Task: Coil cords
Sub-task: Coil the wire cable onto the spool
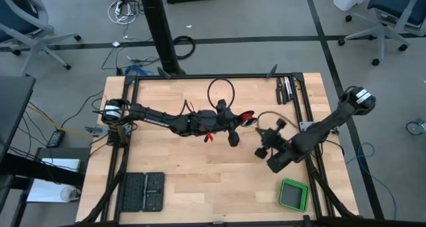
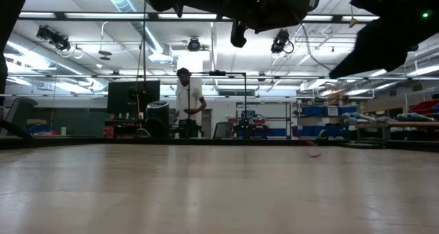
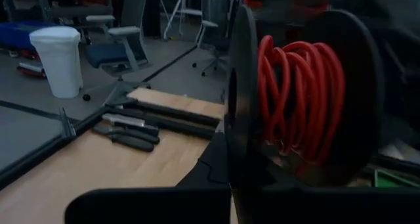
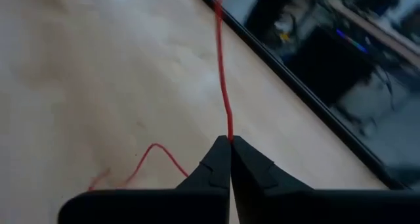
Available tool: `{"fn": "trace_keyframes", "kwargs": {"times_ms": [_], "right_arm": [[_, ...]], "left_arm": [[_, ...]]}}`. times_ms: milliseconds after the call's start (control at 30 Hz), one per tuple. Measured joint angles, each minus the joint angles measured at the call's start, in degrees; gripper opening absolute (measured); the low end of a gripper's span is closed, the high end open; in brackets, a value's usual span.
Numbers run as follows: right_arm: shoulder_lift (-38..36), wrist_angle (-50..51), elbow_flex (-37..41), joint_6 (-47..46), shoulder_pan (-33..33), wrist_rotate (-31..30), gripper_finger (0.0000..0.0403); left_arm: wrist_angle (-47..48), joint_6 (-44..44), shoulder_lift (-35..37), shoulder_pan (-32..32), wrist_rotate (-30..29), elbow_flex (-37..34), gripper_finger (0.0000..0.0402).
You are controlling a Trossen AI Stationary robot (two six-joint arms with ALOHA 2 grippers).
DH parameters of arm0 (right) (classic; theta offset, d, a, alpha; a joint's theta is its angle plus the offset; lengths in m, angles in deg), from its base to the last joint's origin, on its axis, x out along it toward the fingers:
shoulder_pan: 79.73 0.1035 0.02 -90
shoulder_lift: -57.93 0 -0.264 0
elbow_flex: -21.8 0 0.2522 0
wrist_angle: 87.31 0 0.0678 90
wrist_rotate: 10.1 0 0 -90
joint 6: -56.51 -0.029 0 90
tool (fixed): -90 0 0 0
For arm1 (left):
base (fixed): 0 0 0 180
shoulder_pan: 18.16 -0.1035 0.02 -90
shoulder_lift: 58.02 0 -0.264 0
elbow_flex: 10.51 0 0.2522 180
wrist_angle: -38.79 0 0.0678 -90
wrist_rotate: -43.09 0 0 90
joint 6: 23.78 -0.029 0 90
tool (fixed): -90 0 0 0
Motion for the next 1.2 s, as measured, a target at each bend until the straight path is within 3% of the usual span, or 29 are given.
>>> {"fn": "trace_keyframes", "kwargs": {"times_ms": [167, 367, 567, 800, 933, 1200], "right_arm": [[-6.2, 17.2, 0.0, -13.7, 0.7, 0.8, 0.0001], [-13.1, 20.4, -0.9, -12.4, 0.7, 0.2, 0.0], [-16.5, 11.9, -5.3, 0.2, -0.2, -0.4, 0.0], [-15.5, -3.4, -10.5, 20.9, -4.0, 5.4, 0.0], [-13.9, -10.4, -12.1, 25.7, -6.8, 11.0, 0.0], [-7.1, -20.5, -12.1, 31.1, -11.4, 20.2, 0.0]], "left_arm": [[0.0, 1.9, 0.0, 0.0, 1.8, 0.0, 0.0001], [4.4, 1.2, 0.0, 0.0, 2.6, 0.0, 0.0001], [12.9, 1.0, 0.0, -0.6, 0.9, 0.0, 0.0001], [18.9, -0.4, 0.0, -0.9, -2.2, 0.0, 0.0001], [20.4, 1.5, 0.0, -1.1, -6.3, 0.0, 0.0001], [18.6, 4.3, 0.0, -1.4, -6.6, 0.0, 0.0001]]}}
